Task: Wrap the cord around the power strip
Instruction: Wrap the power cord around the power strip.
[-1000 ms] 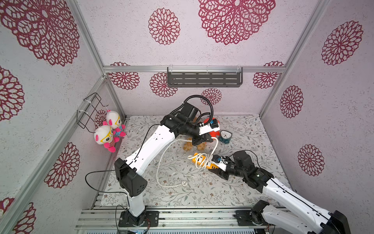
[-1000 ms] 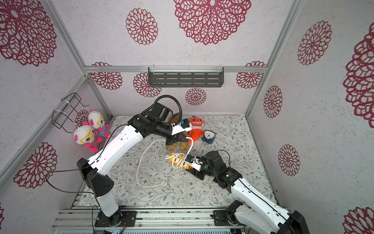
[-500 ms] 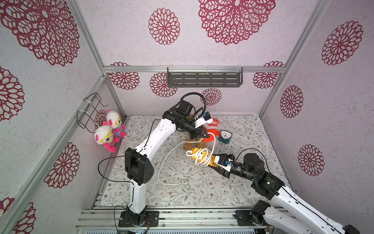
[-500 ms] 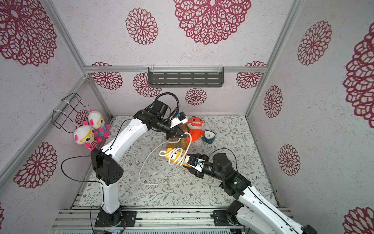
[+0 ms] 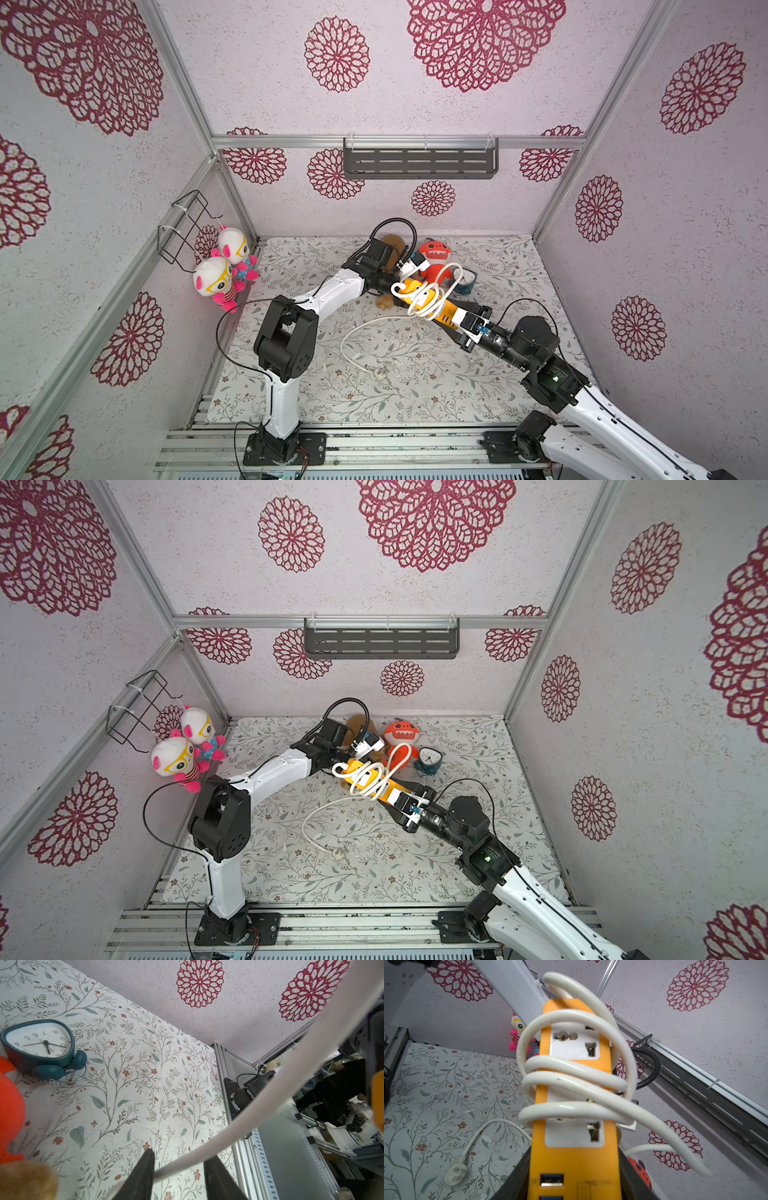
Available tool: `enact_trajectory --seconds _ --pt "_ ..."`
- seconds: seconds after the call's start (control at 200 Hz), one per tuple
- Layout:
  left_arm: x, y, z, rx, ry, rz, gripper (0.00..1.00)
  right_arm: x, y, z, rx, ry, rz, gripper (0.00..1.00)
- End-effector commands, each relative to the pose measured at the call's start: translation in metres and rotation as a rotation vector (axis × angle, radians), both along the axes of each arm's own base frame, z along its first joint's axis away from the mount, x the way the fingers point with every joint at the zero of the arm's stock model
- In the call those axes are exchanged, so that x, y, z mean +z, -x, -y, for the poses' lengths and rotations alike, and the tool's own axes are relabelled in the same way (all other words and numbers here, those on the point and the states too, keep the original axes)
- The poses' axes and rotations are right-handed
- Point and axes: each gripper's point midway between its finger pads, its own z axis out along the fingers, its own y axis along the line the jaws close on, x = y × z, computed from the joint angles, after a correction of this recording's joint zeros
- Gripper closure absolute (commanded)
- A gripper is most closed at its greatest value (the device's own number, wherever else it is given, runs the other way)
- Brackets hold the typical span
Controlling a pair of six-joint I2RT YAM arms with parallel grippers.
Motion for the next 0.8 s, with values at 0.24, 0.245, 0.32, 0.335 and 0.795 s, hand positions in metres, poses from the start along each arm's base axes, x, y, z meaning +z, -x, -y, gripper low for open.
enact_trajectory --seconds 0.24,0.245,0.32,0.335,0.795 --pt "0.021 -0.009 0.022 0.137 0.136 0.158 0.46 0.054 -0.015 0.018 -0.036 -0.176 0.042 1.0" --pt "0.021 -0.009 0.022 0.139 0.136 0.16 0.46 0.054 -0.015 0.018 -0.036 -0.175 0.041 1.0" --pt "0.012 -0.011 0.027 0.177 0.125 0.211 0.43 0.051 -0.016 0.016 -0.024 -0.161 0.019 1.0" --pt "0.009 -0.013 0.027 0.19 0.12 0.222 0.42 0.051 -0.016 0.015 -0.022 -0.16 0.016 1.0" --pt "-0.068 -0.025 0.057 0.277 0.087 0.212 0.28 0.056 -0.013 0.011 0.021 -0.128 -0.069 1.0"
